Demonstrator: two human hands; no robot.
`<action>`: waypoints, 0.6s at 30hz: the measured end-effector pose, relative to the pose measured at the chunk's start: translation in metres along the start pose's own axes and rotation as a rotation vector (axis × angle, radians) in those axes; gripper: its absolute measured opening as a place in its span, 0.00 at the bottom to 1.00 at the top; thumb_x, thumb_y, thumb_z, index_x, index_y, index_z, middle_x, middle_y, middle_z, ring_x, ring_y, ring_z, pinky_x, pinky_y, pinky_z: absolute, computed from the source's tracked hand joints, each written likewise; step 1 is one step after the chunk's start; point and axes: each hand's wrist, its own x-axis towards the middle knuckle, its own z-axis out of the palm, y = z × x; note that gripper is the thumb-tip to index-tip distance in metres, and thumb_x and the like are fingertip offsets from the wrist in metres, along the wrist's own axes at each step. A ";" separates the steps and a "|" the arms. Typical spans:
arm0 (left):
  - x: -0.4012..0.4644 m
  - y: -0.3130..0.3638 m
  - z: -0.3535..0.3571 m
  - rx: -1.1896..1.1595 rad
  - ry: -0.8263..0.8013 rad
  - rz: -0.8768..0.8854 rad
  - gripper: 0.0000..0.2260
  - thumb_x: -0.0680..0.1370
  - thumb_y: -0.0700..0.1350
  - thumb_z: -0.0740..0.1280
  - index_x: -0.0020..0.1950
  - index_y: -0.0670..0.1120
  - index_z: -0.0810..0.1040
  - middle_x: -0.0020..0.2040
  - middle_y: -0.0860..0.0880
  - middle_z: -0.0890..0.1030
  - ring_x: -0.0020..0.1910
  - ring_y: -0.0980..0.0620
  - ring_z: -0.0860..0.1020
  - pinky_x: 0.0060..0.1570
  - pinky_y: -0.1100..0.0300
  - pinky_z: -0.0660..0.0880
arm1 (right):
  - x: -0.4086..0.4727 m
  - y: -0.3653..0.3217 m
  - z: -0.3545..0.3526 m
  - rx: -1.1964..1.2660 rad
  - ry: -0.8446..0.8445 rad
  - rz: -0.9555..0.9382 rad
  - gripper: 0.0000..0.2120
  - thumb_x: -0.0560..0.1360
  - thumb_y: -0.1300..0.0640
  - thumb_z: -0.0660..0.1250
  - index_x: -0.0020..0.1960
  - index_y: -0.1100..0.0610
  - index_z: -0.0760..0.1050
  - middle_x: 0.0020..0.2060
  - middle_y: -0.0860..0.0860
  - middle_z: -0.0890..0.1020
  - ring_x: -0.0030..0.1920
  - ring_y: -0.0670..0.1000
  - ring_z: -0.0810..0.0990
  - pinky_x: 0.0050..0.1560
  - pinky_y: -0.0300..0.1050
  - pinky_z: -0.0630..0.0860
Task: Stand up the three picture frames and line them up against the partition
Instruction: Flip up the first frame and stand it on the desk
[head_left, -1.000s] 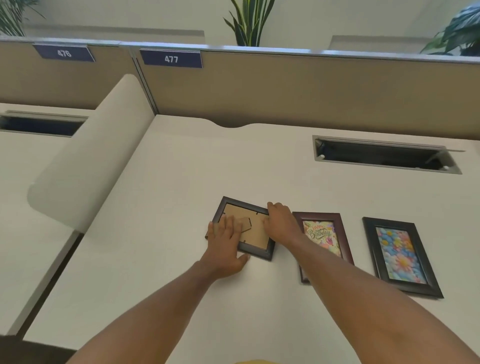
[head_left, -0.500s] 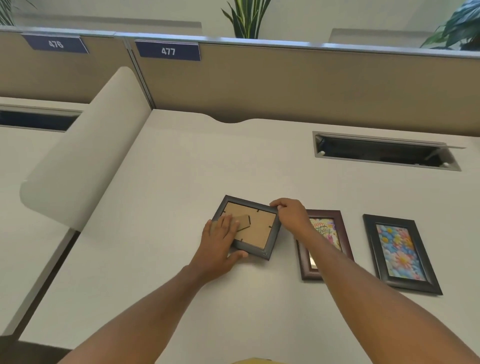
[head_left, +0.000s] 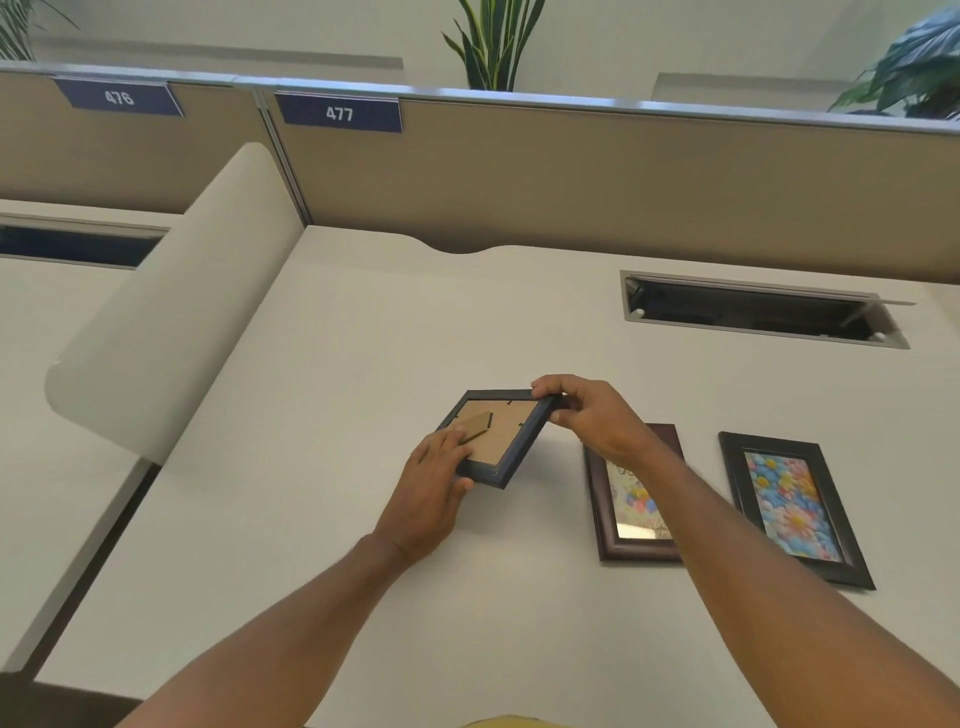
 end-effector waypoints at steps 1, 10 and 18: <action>0.000 0.003 -0.002 -0.021 0.008 -0.021 0.19 0.84 0.51 0.53 0.71 0.46 0.71 0.75 0.47 0.70 0.74 0.49 0.67 0.76 0.50 0.57 | 0.000 -0.004 -0.001 -0.026 -0.002 -0.024 0.16 0.75 0.72 0.66 0.54 0.53 0.81 0.56 0.49 0.81 0.57 0.48 0.80 0.59 0.40 0.76; 0.004 0.024 -0.008 -0.109 0.364 -0.272 0.13 0.85 0.44 0.53 0.52 0.48 0.77 0.34 0.61 0.72 0.38 0.62 0.73 0.61 0.46 0.71 | -0.008 -0.036 -0.004 -0.066 0.028 -0.102 0.09 0.76 0.66 0.66 0.50 0.56 0.82 0.42 0.52 0.85 0.40 0.46 0.84 0.44 0.35 0.78; 0.026 0.029 -0.019 -0.536 0.250 -0.537 0.20 0.84 0.58 0.52 0.46 0.46 0.76 0.43 0.47 0.81 0.44 0.51 0.80 0.43 0.51 0.77 | -0.005 -0.036 0.004 -0.157 0.164 -0.071 0.07 0.76 0.61 0.68 0.49 0.51 0.80 0.33 0.47 0.82 0.29 0.45 0.82 0.34 0.28 0.73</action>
